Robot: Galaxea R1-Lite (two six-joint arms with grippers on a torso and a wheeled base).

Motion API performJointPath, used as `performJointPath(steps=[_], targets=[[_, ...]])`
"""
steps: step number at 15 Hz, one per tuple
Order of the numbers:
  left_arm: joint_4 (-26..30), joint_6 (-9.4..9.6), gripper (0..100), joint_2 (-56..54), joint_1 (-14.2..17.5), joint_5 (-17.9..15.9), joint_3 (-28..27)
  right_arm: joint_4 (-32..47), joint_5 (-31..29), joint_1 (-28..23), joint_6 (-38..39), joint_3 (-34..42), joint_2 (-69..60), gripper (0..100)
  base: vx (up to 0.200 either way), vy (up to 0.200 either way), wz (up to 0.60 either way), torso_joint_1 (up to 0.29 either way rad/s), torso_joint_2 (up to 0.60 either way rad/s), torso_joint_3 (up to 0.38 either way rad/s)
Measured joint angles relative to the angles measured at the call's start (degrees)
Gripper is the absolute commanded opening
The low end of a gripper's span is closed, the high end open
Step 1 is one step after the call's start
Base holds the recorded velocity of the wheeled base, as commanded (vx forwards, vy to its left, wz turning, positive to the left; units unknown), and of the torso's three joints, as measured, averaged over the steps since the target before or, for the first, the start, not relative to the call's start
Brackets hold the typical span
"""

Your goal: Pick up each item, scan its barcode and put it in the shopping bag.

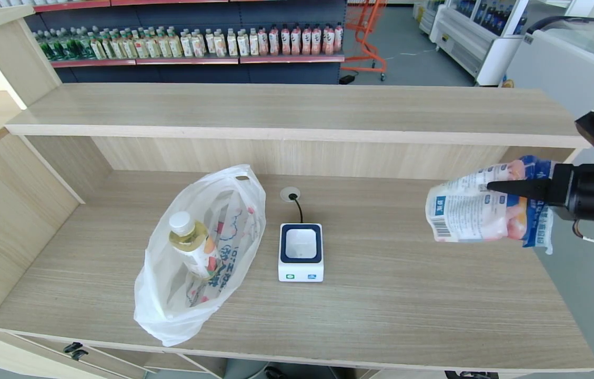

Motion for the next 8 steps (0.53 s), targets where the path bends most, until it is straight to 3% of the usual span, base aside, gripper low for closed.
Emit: performJointPath(steps=[2, 8], targets=[[0.0, 0.0, 100, 0.0, 0.0, 0.02, 0.0, 0.04, 8.37, 2.56, -0.52, 0.8, -4.85, 0, 0.0, 0.0, 0.0, 0.0, 0.0, 0.0], [0.0, 0.0, 100, 0.0, 0.0, 0.02, 0.0, 3.01, 11.61, 19.47, -0.29, 3.93, -12.19, 0, 0.0, 0.0, 0.0, 0.0, 0.0, 0.0]])
